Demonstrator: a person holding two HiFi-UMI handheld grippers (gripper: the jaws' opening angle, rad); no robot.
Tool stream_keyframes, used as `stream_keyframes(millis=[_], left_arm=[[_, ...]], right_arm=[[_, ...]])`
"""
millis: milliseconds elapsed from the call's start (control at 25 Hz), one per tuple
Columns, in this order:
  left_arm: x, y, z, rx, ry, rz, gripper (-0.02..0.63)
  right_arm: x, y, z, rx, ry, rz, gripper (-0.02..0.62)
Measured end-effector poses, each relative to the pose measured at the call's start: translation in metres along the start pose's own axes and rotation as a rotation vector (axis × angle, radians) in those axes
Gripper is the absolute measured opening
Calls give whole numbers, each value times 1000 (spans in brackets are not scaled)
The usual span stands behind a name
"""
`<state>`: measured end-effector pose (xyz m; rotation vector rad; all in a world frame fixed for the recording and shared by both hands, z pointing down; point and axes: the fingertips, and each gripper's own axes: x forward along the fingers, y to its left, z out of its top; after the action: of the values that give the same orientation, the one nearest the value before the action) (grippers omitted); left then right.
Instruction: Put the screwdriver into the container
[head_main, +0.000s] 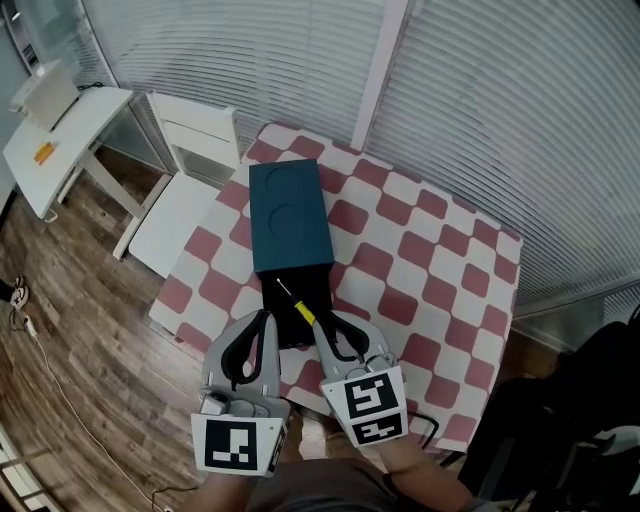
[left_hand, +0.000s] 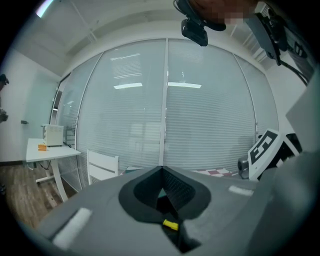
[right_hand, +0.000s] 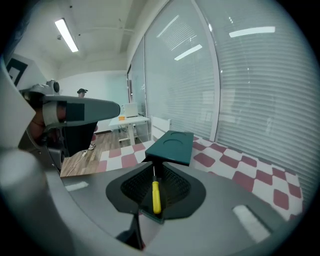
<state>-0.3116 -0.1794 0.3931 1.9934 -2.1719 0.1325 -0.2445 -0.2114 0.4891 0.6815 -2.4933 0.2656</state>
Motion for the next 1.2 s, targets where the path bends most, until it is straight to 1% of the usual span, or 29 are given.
stream_keyframes(millis=[200, 360, 520, 760, 1000, 1200], left_arm=[[0, -25, 39, 41, -85, -15, 2], [1, -50, 76, 82, -171, -30, 2], [-3, -75, 103, 116, -240, -48, 2], [-10, -105, 124, 148, -289, -64, 2], [-8, -127, 132, 171, -300, -88, 2], [-7, -140, 133, 188, -303, -114, 2]], right_arm=[[-44, -17, 43, 19, -152, -39, 26], [-80, -30, 77, 8, -265, -63, 25], [-114, -40, 102, -26, -349, -97, 25], [-150, -56, 115, -51, -415, -142, 25], [-172, -69, 117, -47, -453, -176, 24], [-181, -77, 115, -40, -464, -192, 25]])
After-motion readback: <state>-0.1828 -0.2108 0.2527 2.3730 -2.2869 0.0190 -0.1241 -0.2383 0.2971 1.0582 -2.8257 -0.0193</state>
